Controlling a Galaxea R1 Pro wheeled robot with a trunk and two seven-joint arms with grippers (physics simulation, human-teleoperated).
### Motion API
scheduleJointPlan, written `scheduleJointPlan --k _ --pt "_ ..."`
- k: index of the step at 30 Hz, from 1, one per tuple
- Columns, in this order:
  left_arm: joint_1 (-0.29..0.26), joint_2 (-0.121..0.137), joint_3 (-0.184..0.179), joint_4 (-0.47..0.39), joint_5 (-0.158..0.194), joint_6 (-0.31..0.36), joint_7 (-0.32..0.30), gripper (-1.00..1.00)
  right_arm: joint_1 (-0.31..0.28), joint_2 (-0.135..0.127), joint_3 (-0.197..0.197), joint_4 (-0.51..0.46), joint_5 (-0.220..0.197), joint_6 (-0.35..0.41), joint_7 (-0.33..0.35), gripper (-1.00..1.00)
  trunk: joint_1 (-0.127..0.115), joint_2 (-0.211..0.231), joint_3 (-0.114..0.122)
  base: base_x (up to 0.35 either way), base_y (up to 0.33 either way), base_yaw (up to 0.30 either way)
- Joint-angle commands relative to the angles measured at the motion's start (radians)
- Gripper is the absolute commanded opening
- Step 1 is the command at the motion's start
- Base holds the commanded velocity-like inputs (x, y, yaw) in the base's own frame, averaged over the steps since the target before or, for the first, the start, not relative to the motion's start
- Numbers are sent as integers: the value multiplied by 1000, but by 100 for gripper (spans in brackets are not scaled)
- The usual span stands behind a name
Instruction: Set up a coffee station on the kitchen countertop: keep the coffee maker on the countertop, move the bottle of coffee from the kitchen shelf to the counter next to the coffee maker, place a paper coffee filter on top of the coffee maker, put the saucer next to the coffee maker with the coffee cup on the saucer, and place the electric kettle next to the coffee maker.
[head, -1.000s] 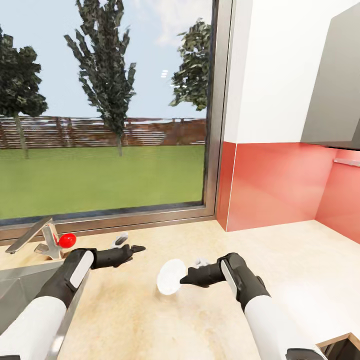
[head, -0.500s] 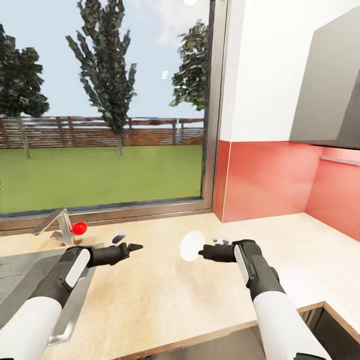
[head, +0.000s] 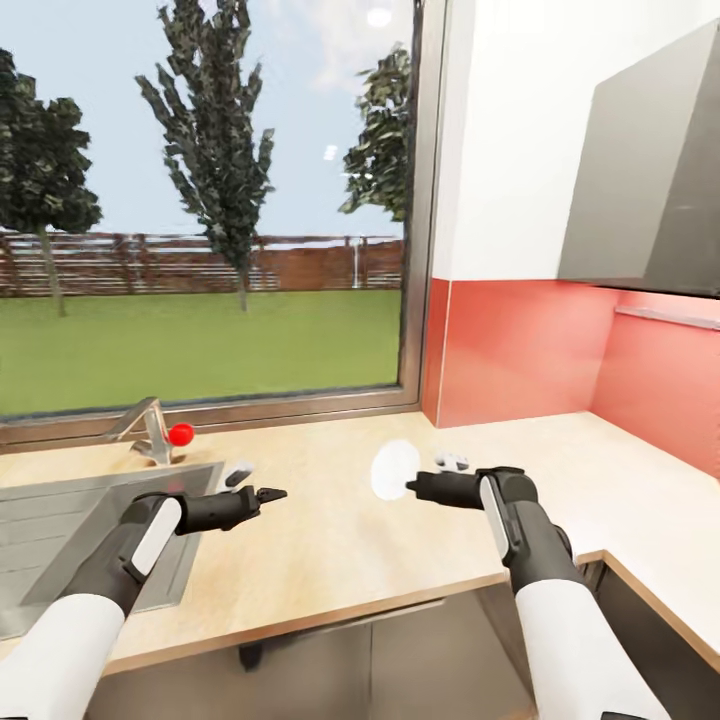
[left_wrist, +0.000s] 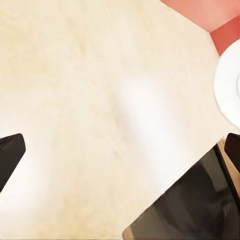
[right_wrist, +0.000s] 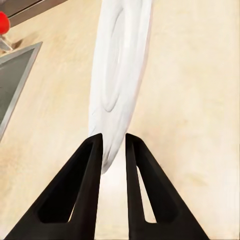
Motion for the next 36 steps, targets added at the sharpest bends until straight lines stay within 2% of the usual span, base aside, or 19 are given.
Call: scheduleJointPlan --k 1,8,10,13,15,16,20,21,23,25,27,29,31,32,34,35,36 --pt "-1 -1 2 0 0 5 -4 100 -1 -1 -5 -2 8 4 10 -100 0 -1 -1 -337 0 0" --pt "0 -2 1 -1 7 7 -10 100 -1 -2 -5 -3 8 4 11 -100 0 -1 0 -337 0 43" --pt "3 0 1 -1 7 6 -39 100 -1 -2 -4 -3 7 4 11 -100 0 -1 0 -337 0 227" --pt "43 3 0 -1 0 4 -137 100 -1 -2 -3 -2 6 4 11 -100 0 -1 1 -337 0 259" --pt "96 15 1 -16 -4 3 -236 100 -1 -2 -3 -1 6 4 11 -100 0 -1 2 -337 0 268" --pt "131 35 1 -39 -4 3 -280 100 -1 -2 -3 -1 6 4 11 -100 0 -1 2 -337 0 270" --pt "236 71 2 -109 -5 0 -358 100 -1 -2 -3 -1 6 4 11 -100 0 -1 4 -338 0 271" --pt "304 83 3 -155 -6 -4 -389 100 -1 -2 -3 -1 6 4 12 -100 0 -1 4 -337 0 272" --pt "343 89 3 -185 -6 -5 -403 100 -1 -2 -3 -1 5 4 12 -100 0 -1 5 -337 0 272" --pt "429 97 3 -246 -6 -9 -421 100 -1 -2 -3 -1 5 4 12 -100 0 -1 6 -337 0 272" --pt "462 98 4 -259 -8 -11 -423 100 -1 -2 -3 -1 5 4 12 -100 0 -1 6 -314 0 272" --pt "502 98 3 -265 -28 -13 -423 100 -1 -2 -3 -1 5 4 11 -100 0 -1 7 -144 0 272" --pt "560 99 10 -251 -142 -43 -408 100 -1 -1 -2 0 5 4 12 -100 0 -1 8 -43 0 272" --pt "582 97 14 -230 -220 -85 -385 100 -1 -1 0 0 5 4 12 -100 0 -1 8 -17 0 272" --pt "598 92 17 -174 -303 -154 -335 100 -1 1 2 0 5 4 12 -100 0 -1 9 -9 0 272" --pt "606 83 18 -38 -362 -257 -203 100 -1 5 4 -1 4 4 14 -100 0 -1 9 -2 0 275" --pt "607 80 17 16 -369 -295 -143 100 -1 6 4 -1 3 4 20 -100 0 -1 9 -1 0 276"
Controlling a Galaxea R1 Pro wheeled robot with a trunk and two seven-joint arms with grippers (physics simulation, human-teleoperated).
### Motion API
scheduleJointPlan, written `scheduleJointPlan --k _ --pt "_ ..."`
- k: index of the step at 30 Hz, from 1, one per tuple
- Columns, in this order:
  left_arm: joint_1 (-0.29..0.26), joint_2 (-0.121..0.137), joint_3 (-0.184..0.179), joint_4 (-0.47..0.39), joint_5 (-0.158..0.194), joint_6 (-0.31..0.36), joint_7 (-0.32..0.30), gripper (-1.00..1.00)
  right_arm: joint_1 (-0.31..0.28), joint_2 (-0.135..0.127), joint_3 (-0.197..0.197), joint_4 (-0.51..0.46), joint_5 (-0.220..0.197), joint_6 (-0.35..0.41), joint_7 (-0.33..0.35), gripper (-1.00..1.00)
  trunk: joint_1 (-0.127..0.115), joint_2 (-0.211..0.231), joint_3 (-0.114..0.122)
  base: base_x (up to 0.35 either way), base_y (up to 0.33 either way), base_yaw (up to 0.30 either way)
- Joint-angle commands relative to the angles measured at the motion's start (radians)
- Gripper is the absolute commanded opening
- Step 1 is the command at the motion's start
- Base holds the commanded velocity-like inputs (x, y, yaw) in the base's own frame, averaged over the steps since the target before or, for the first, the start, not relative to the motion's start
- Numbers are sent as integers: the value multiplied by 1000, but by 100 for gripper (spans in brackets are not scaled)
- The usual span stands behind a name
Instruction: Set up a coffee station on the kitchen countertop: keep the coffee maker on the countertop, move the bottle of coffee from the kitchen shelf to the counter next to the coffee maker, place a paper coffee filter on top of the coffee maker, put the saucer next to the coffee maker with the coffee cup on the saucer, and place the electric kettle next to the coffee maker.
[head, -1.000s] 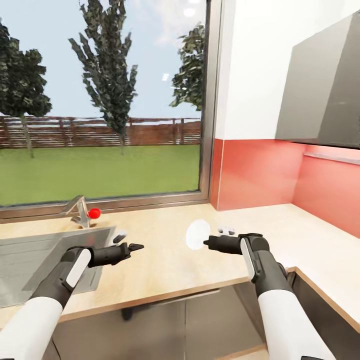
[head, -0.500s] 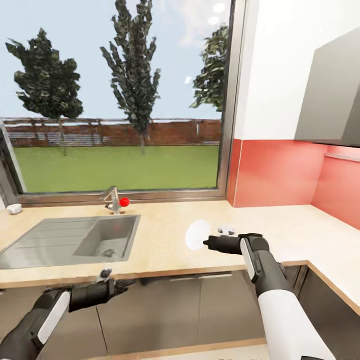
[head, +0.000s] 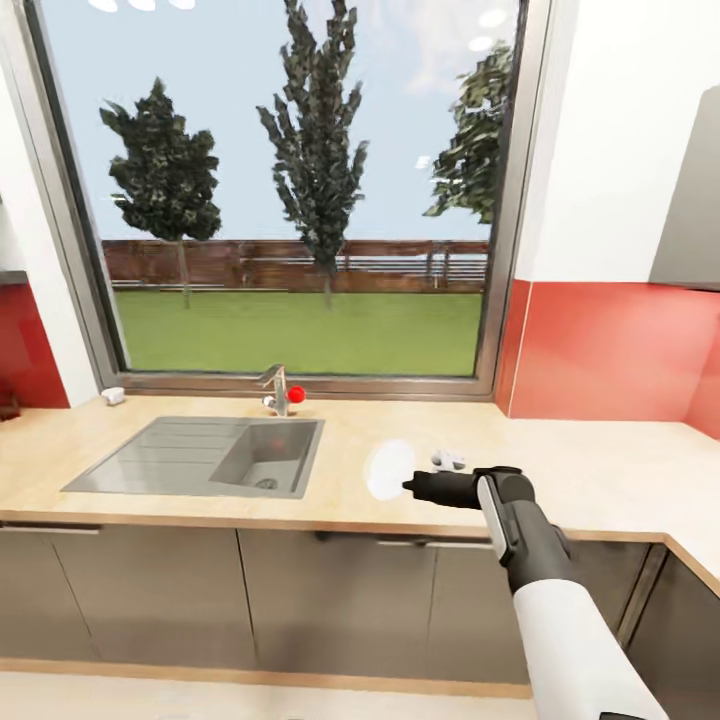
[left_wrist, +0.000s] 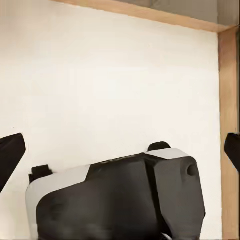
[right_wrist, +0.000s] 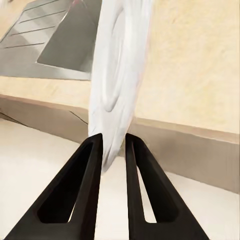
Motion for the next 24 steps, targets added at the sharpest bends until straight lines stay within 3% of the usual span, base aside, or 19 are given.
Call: scheduleJointPlan --k 1,2,5,6,7,10,15,18,21,24 --pt "-1 -7 0 60 8 -40 71 100 0 2 -4 -1 9 4 23 -100 0 -1 0 -1 0 277" --pt "-1 -11 0 87 8 -64 105 100 0 3 -4 -1 9 5 30 -100 0 -1 0 -1 0 277" --pt "-1 -61 -2 239 -3 -230 327 100 0 7 -2 0 9 7 86 -100 0 -1 0 0 0 278" --pt "-1 -71 -3 263 -3 -252 376 100 0 9 2 0 9 7 96 -100 0 -1 0 0 0 278" --pt "-1 -94 -3 329 -3 -291 495 100 0 16 27 0 9 8 112 -100 0 -1 0 0 0 278" --pt "-1 -115 -3 465 -5 -403 597 100 0 19 57 -1 10 11 117 -100 0 -1 -1 0 0 278" --pt "-1 -116 -5 513 -6 -428 635 100 0 22 62 2 10 11 117 -100 0 -1 -4 0 0 278" --pt "-1 -118 -5 518 -6 -430 641 100 0 43 67 2 12 10 115 -100 0 -1 -6 0 0 265" --pt "0 -118 -5 519 -6 -431 643 100 0 47 103 2 14 10 115 -100 0 -1 -8 0 0 230" --pt "0 -118 -4 519 -6 -431 643 100 0 47 113 2 14 10 115 -100 0 -1 -11 0 0 228"
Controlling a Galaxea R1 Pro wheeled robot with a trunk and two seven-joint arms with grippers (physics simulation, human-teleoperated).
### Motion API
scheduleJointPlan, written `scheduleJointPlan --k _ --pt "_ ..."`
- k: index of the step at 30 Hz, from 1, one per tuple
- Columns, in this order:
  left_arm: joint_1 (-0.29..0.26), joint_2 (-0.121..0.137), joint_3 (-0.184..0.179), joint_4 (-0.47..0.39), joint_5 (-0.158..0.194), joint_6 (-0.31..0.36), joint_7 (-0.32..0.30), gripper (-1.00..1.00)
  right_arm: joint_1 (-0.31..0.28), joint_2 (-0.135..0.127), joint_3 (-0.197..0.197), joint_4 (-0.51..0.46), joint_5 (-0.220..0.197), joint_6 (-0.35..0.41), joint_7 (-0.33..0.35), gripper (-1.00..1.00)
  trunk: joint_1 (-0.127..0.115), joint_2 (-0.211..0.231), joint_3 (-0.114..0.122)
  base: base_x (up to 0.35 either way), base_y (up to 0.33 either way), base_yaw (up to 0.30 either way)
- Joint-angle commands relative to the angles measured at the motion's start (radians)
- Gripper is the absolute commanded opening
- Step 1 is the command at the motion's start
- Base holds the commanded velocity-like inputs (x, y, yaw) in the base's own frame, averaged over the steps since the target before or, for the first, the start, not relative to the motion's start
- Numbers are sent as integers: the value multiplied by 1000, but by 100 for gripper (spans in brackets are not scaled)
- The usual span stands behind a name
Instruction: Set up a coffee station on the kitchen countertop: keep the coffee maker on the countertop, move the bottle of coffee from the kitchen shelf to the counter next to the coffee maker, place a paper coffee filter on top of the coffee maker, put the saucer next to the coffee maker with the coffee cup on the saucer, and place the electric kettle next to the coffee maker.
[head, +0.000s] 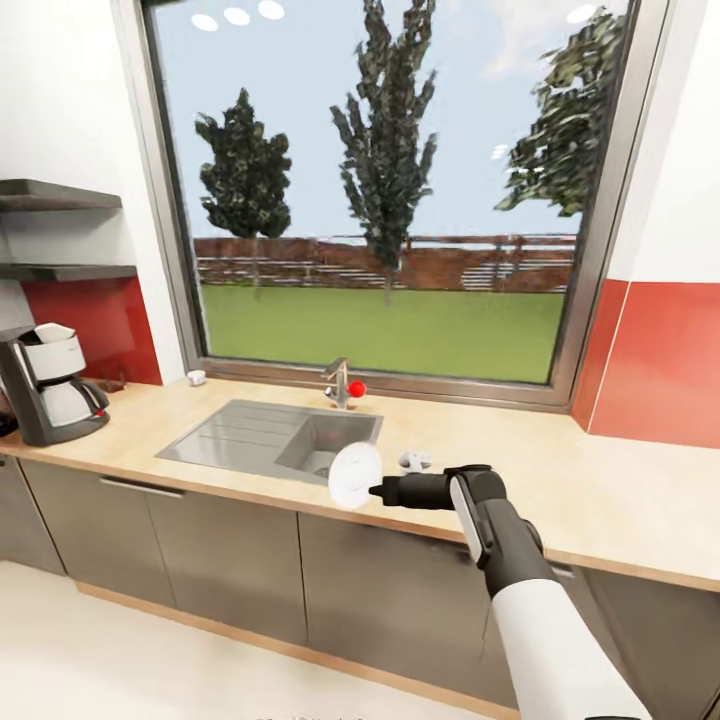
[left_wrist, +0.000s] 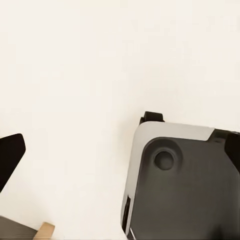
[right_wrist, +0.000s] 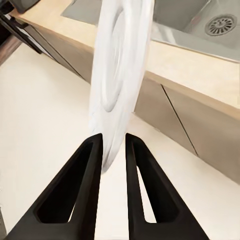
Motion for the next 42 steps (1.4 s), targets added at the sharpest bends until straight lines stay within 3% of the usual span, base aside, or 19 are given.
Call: scheduleJointPlan --k 1,20,42 --pt "0 -1 3 -2 10 7 -1 100 0 1 -2 -1 8 5 10 -100 0 -1 -1 0 0 228" --pt "0 -10 3 -3 10 7 0 100 0 1 4 -1 8 5 9 -100 0 -1 -12 22 12 263" --pt "0 -13 3 -3 16 5 0 100 0 1 3 -3 9 5 9 -100 0 -1 -25 194 217 272"
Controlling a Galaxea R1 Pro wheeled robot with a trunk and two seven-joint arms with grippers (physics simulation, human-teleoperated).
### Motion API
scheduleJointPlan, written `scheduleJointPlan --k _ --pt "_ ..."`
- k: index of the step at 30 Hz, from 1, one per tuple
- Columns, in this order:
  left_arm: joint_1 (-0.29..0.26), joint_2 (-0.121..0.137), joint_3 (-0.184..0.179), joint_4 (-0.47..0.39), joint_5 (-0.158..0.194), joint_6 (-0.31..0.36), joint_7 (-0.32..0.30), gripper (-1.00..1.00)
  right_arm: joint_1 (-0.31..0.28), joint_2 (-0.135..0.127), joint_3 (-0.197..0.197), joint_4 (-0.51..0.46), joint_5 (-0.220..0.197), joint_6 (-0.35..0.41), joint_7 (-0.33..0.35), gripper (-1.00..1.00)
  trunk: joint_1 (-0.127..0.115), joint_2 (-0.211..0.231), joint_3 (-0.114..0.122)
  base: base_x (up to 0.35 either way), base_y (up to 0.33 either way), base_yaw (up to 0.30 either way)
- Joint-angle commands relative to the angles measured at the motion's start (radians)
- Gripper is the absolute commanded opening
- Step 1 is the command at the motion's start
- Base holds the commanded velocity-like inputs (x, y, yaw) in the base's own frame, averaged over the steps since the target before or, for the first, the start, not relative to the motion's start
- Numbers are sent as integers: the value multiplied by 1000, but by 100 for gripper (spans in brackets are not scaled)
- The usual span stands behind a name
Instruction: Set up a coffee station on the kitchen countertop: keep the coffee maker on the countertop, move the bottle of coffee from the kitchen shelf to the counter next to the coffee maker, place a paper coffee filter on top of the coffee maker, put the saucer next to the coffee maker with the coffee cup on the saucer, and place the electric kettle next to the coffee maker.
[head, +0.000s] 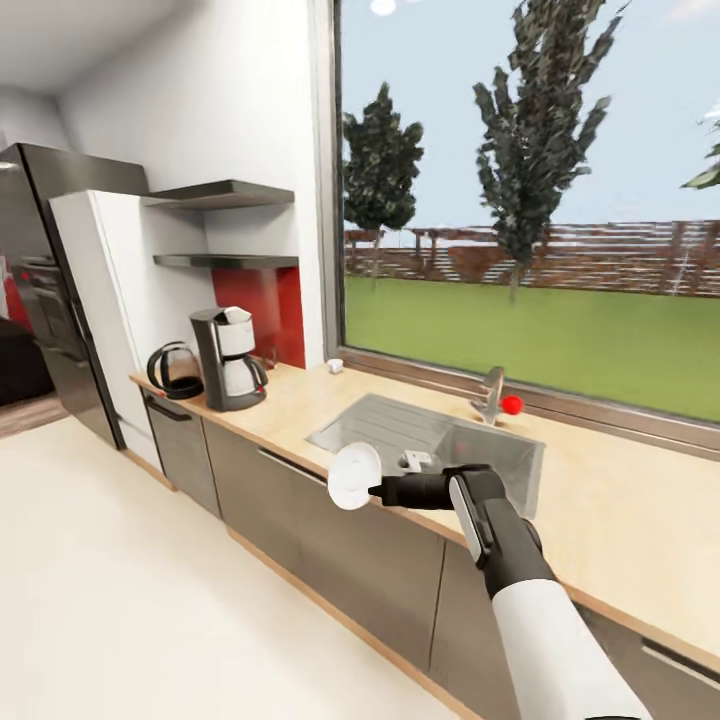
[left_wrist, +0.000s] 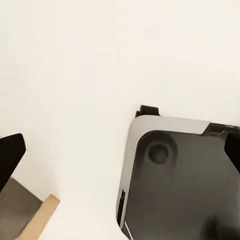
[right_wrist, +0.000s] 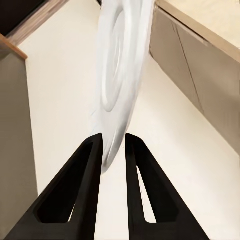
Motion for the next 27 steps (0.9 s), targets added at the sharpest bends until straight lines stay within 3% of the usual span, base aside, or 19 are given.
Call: scheduleJointPlan --k 1,27 --pt "0 0 2 -1 11 6 -1 100 0 1 -5 -1 8 5 10 -100 1 -1 -1 209 247 272" --pt "-1 1 1 -13 14 6 -1 100 0 1 -7 -14 8 5 10 -100 1 -1 -20 226 237 264"
